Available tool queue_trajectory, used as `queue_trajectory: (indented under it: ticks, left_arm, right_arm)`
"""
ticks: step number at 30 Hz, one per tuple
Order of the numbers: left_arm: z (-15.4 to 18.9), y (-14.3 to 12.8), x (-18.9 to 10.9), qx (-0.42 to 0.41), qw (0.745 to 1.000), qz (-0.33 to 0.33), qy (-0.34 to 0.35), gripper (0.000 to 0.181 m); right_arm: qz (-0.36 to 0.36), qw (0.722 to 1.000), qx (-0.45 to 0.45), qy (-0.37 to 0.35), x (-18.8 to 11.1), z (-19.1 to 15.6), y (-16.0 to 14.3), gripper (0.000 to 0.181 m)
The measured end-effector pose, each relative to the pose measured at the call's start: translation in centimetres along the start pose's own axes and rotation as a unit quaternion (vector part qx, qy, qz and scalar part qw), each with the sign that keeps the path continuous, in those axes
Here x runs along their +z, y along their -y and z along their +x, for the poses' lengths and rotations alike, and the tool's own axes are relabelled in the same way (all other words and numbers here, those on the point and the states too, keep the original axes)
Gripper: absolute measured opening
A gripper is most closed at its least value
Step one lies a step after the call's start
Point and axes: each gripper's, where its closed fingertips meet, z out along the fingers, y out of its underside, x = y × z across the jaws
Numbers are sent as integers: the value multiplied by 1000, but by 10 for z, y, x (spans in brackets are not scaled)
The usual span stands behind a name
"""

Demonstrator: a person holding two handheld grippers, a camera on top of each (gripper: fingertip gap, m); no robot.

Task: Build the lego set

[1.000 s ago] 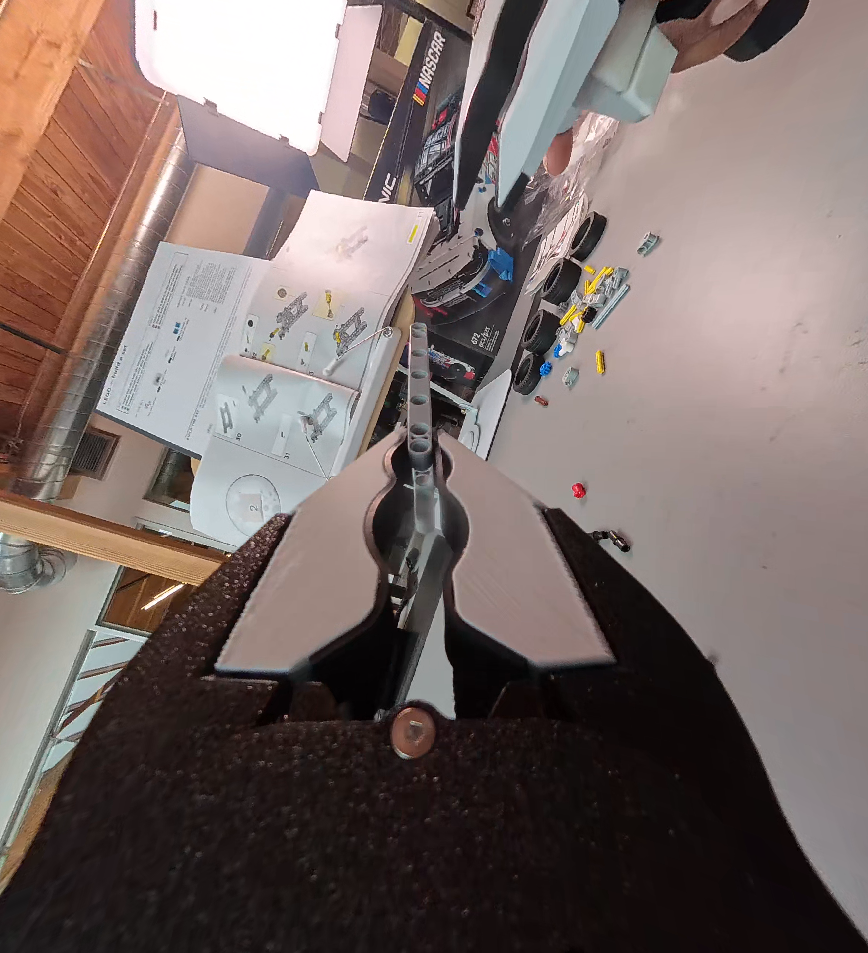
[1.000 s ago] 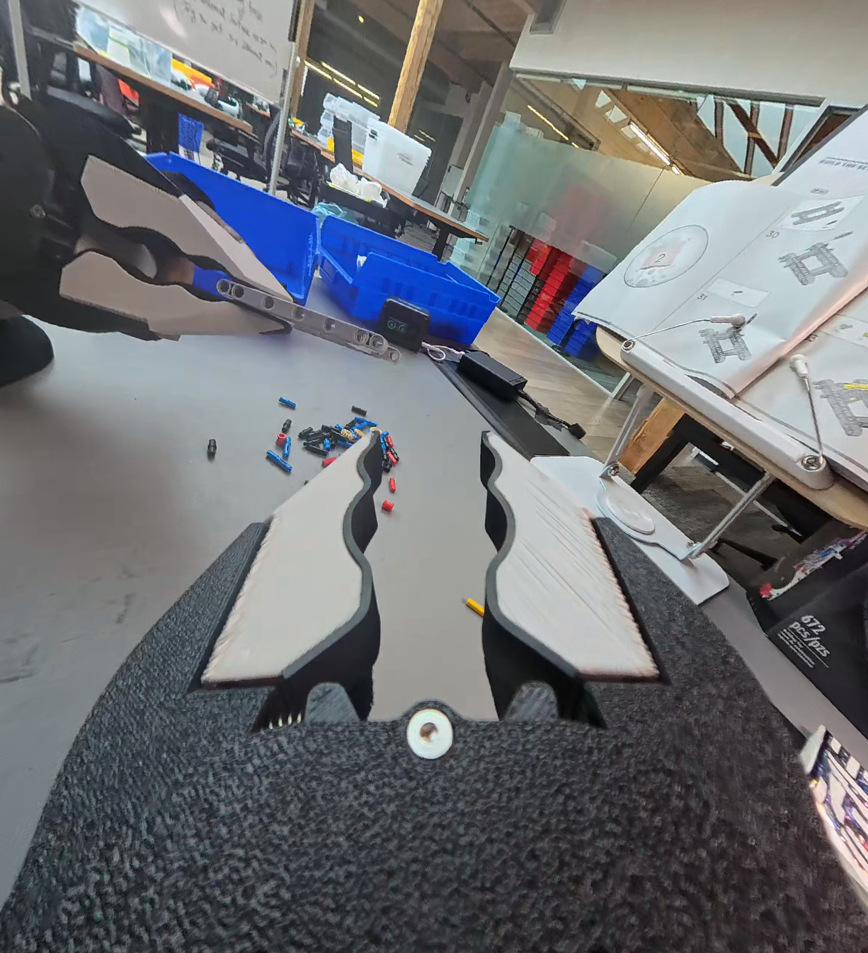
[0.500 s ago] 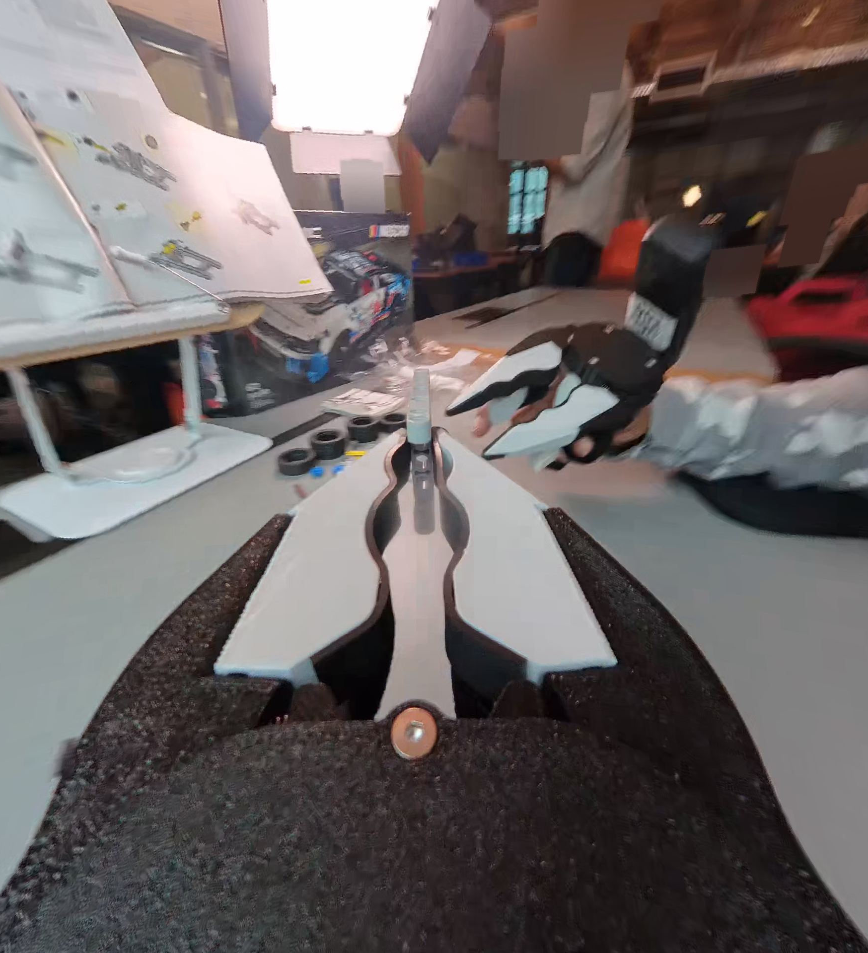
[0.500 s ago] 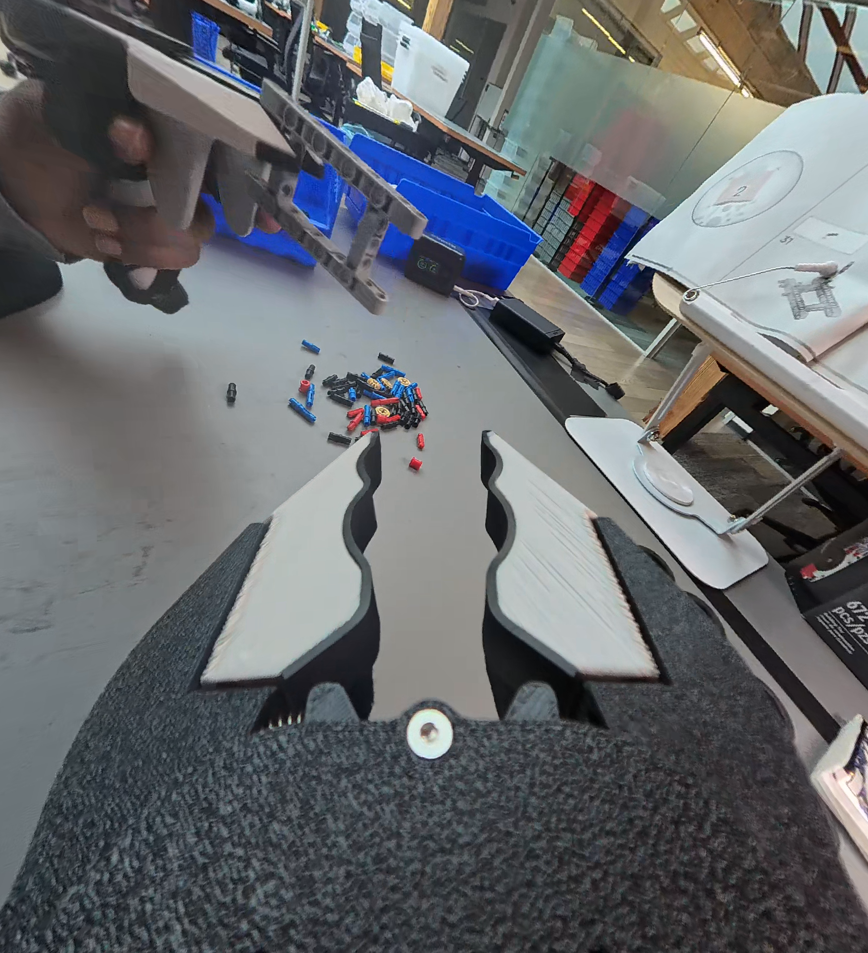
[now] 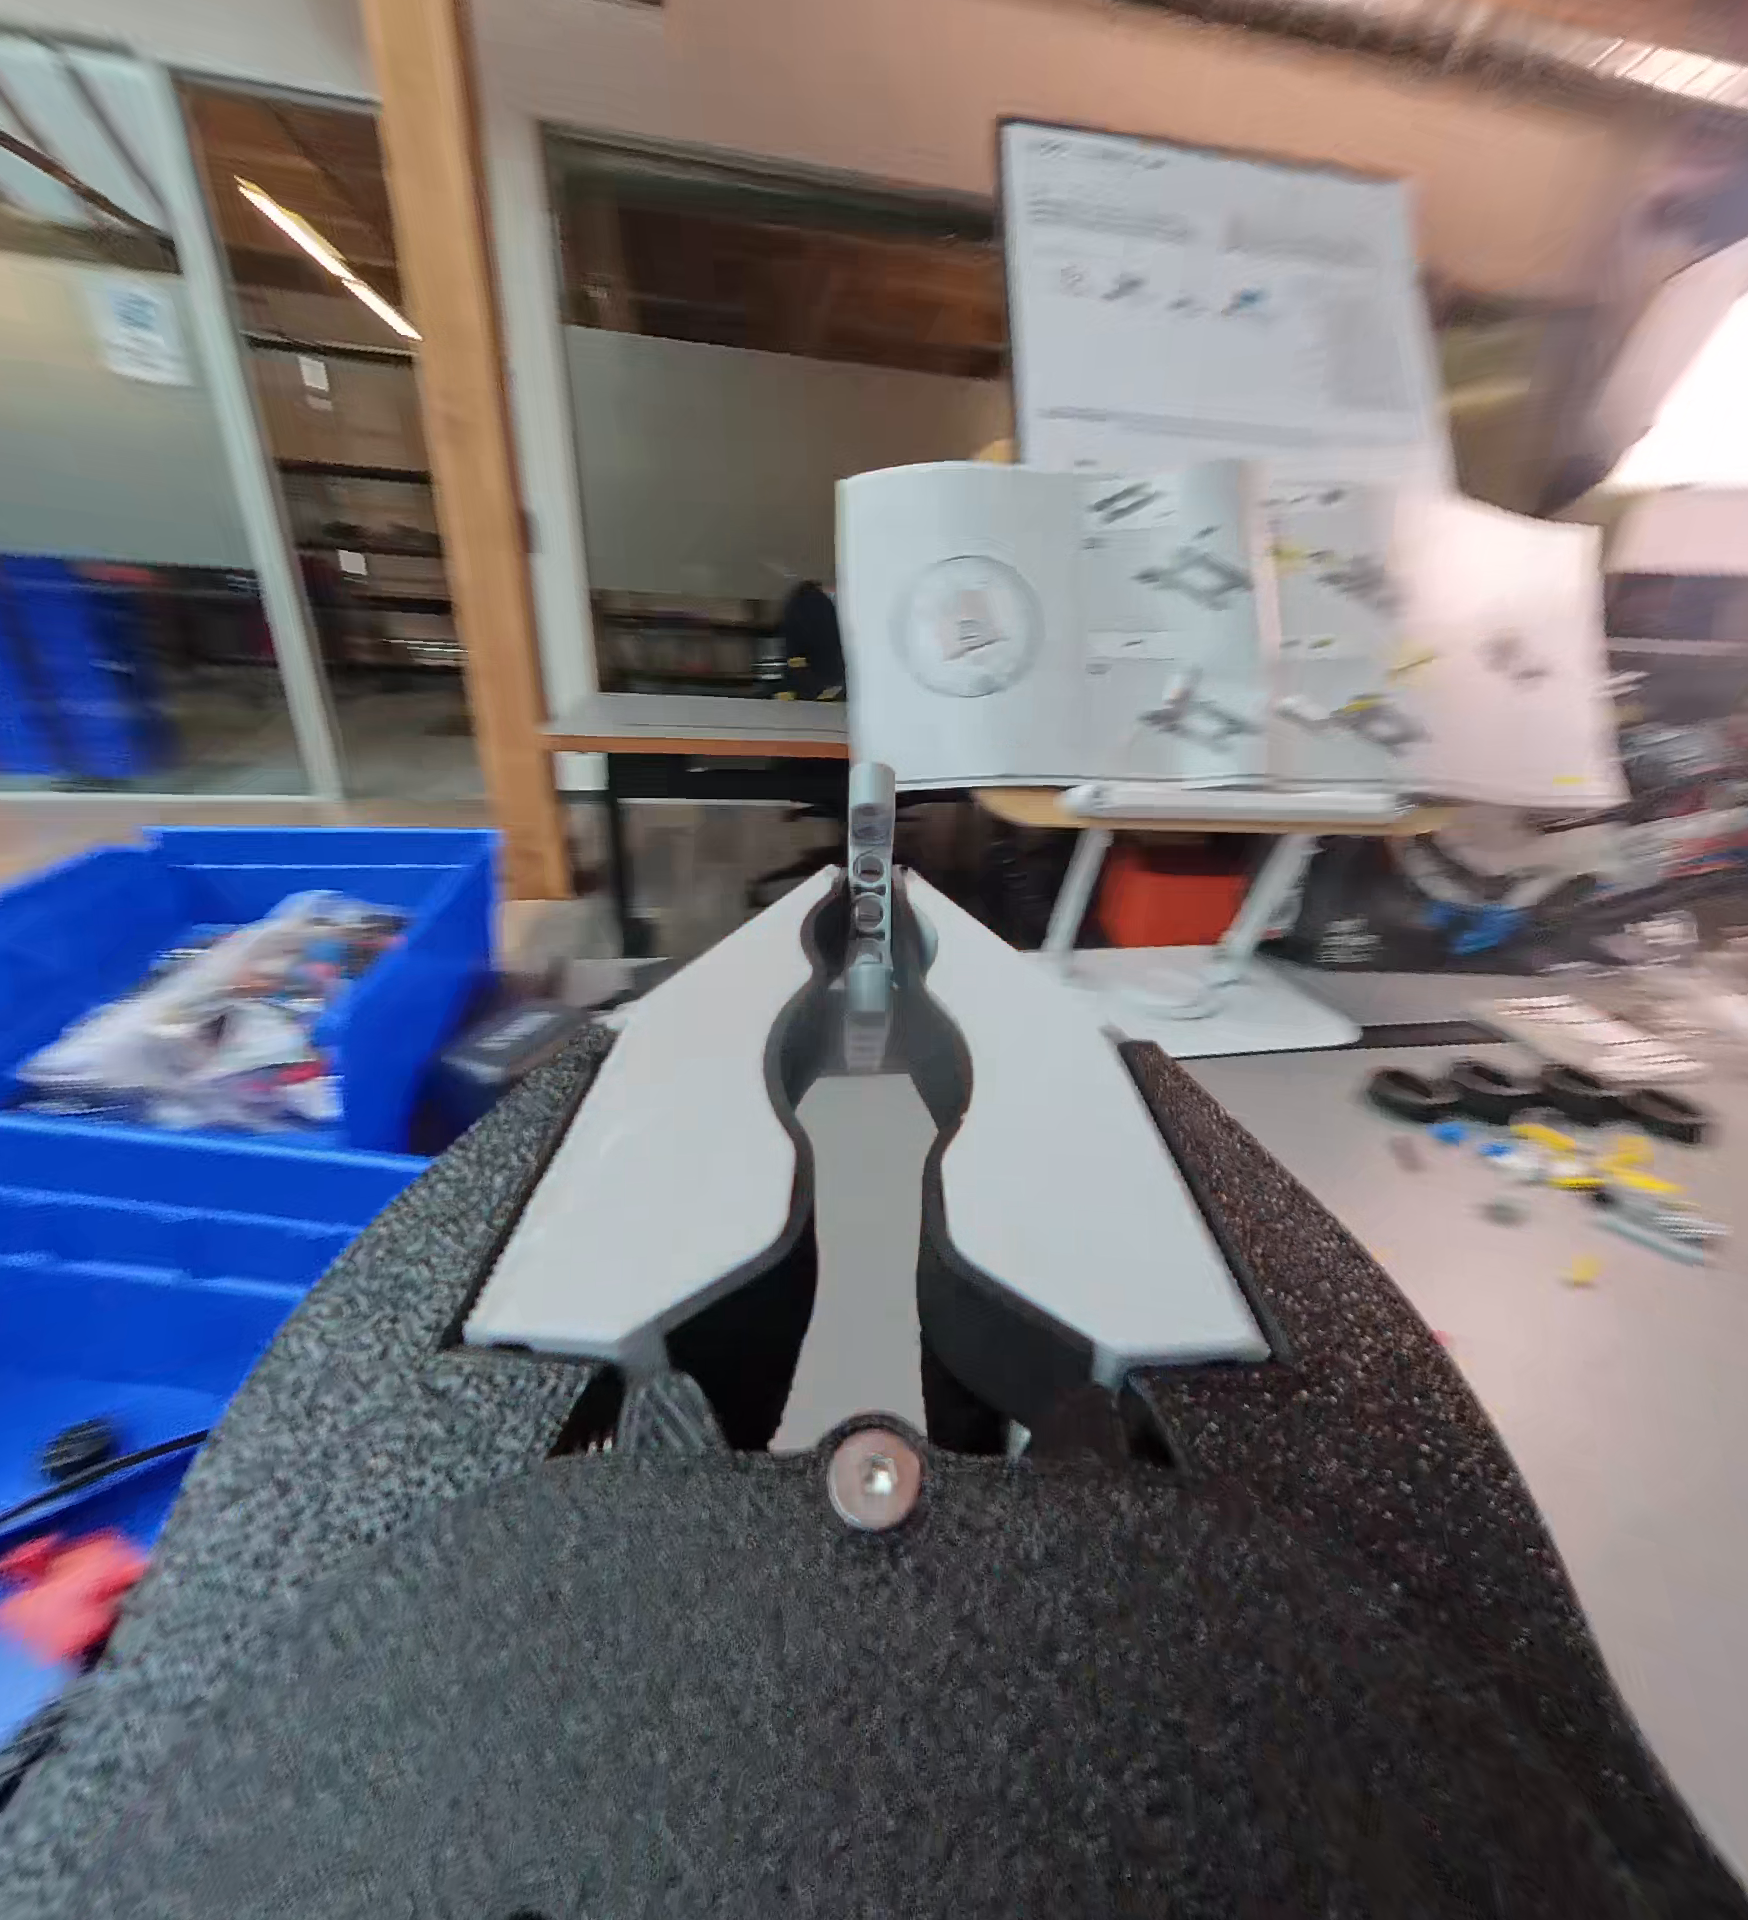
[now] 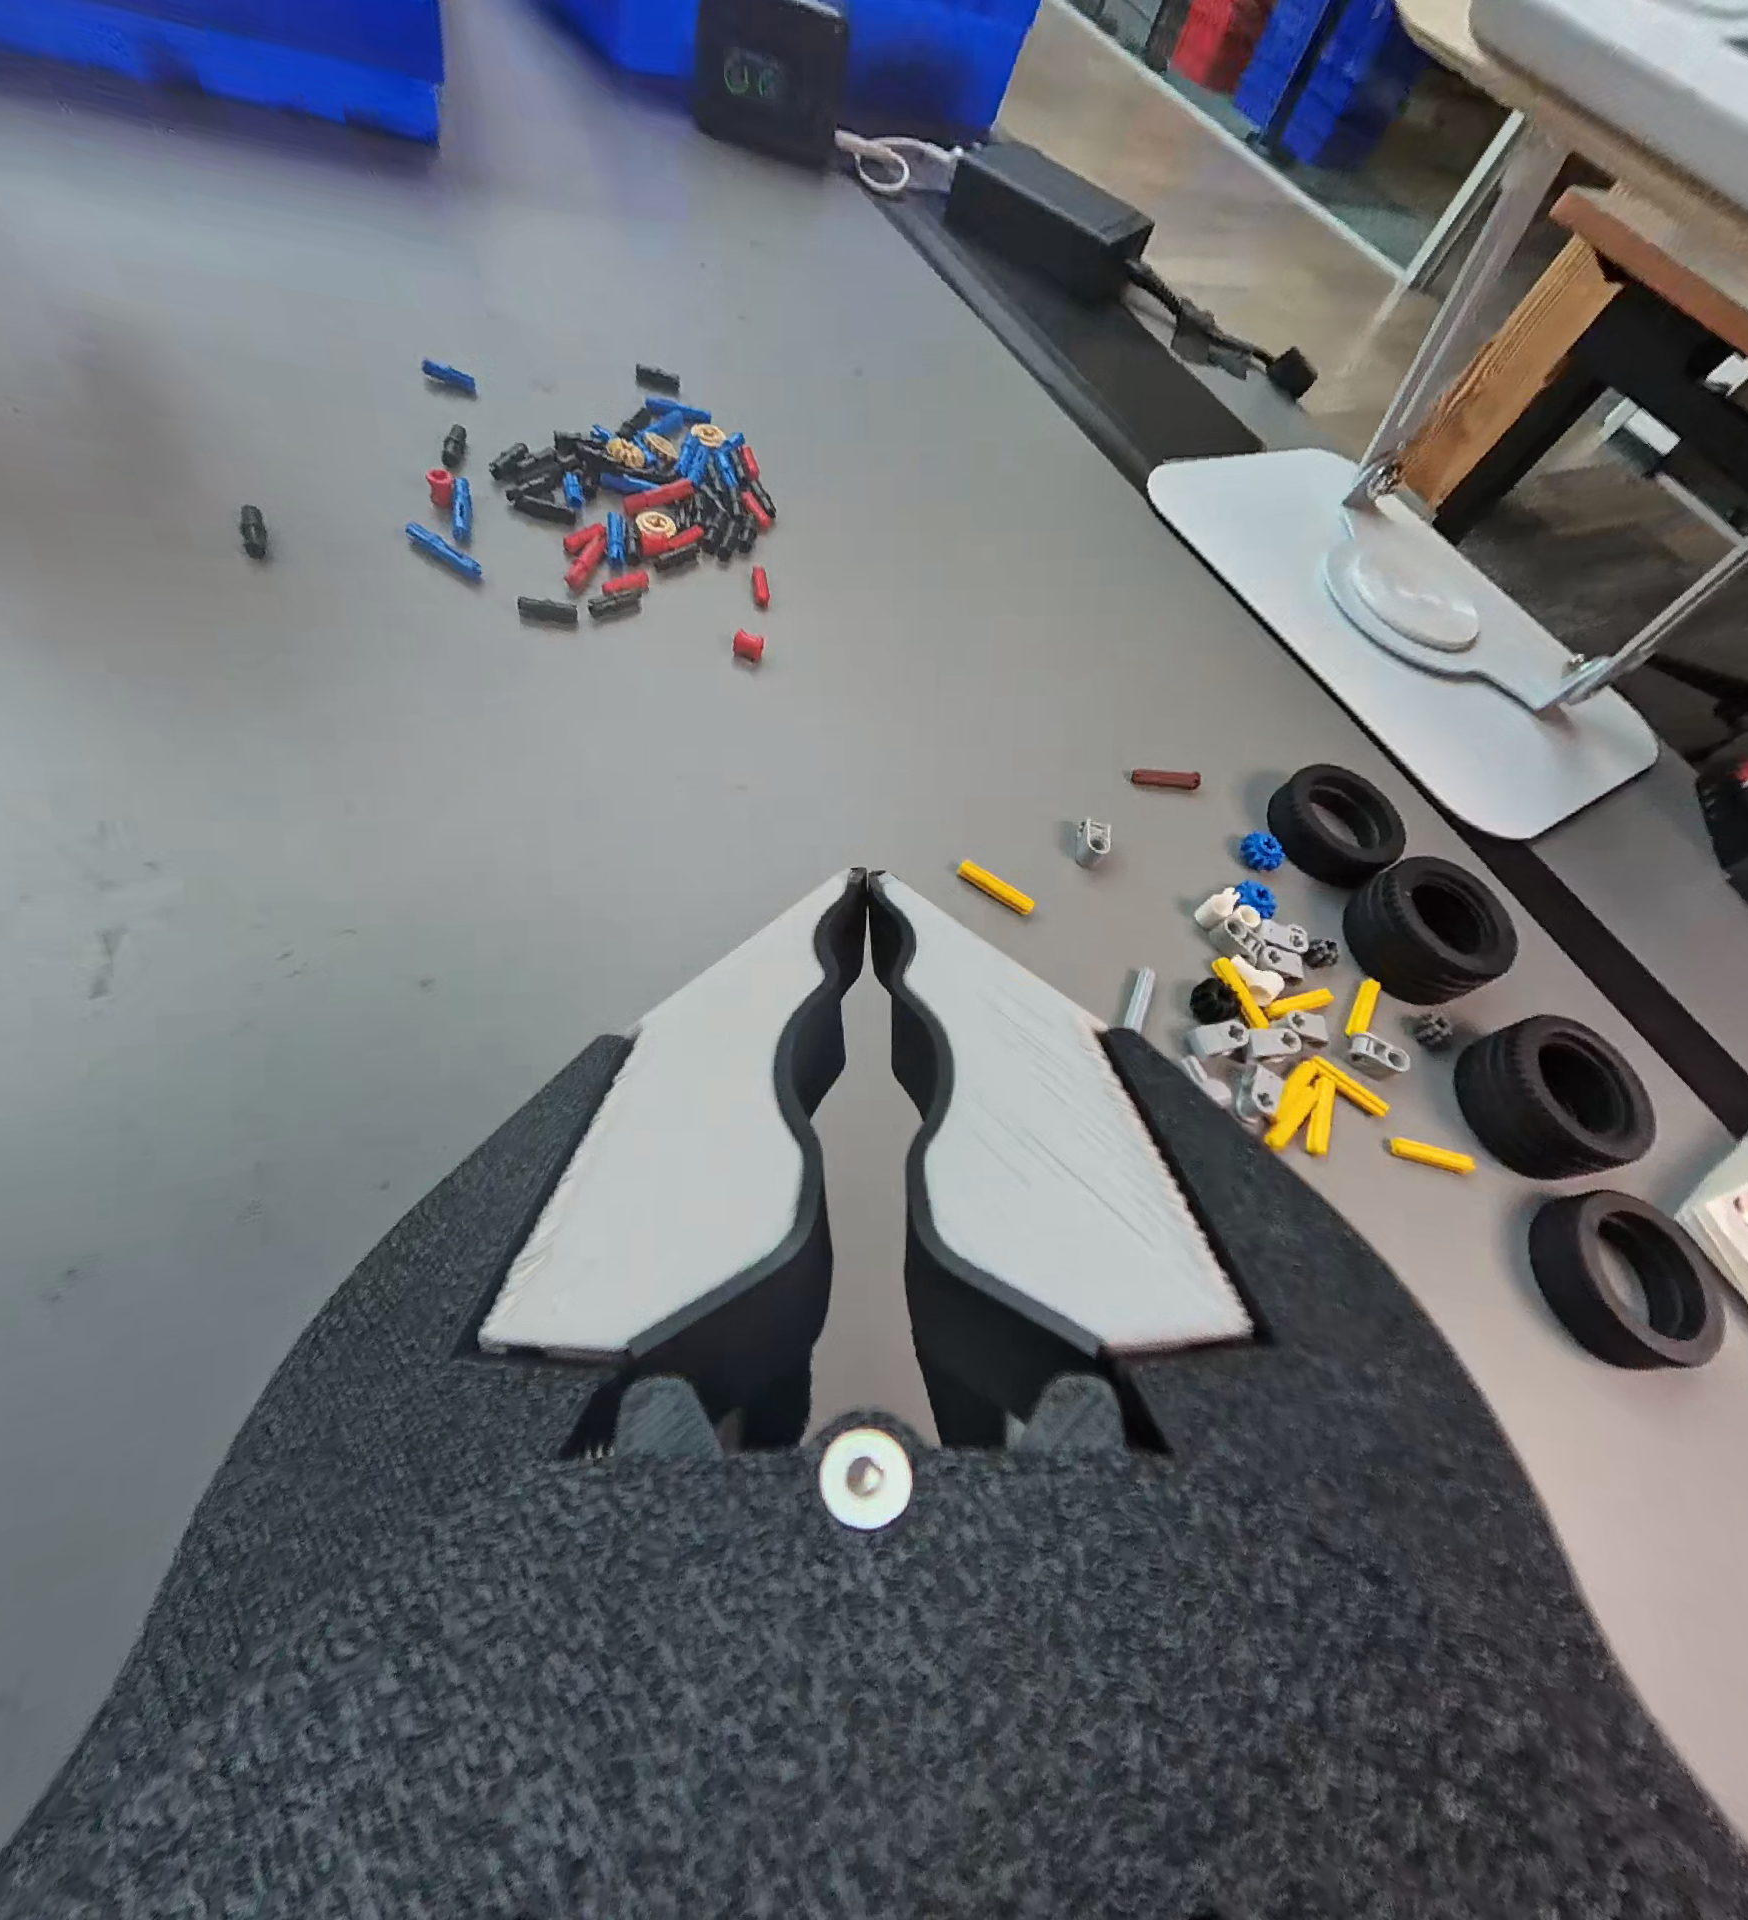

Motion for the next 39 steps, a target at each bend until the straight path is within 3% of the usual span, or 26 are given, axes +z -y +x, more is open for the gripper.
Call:
queue_trajectory:
  ticks: [2,4,7,9,14,17,19,23,27,31,37,39]
  left_arm:
    - [-45,-5,-6,111,986,-52,113,5]
    - [-79,-26,-9,192,954,-139,182,7]
    - [-108,-67,-14,218,915,-258,219,7]
    - [-112,-81,-15,231,901,-293,223,7]
    - [-112,-83,-13,244,895,-300,223,13]
    - [-114,-73,-12,226,905,-272,236,55]
    - [-108,-58,-9,212,922,-223,236,72]
    - [-71,-21,0,151,971,-90,165,77]
    - [-5,-2,4,75,997,7,5,55]
    - [80,-11,-1,-4,981,19,-191,3]
    - [189,-73,-8,3,937,-79,-341,0]
    - [217,-90,-15,-8,921,-105,-376,9]
  right_arm:
    - [-18,1000,12,9,3,0,-9,0]
    - [-31,999,17,18,7,-4,-15,0]
    - [-48,999,2,21,10,-9,-20,0]
    - [-56,998,-11,21,11,-12,-22,0]
    - [-67,997,-22,24,13,-16,-26,0]
    - [-66,997,-21,24,12,-16,-26,0]
    - [-66,997,-20,25,12,-16,-25,0]
    - [-67,997,-23,26,13,-17,-26,0]
    - [-72,997,-30,27,14,-19,-27,0]
    - [-74,996,-33,27,15,-20,-28,0]
    - [-41,999,-18,10,12,-12,-17,0]
    - [-18,1000,-5,-1,10,-6,-10,0]
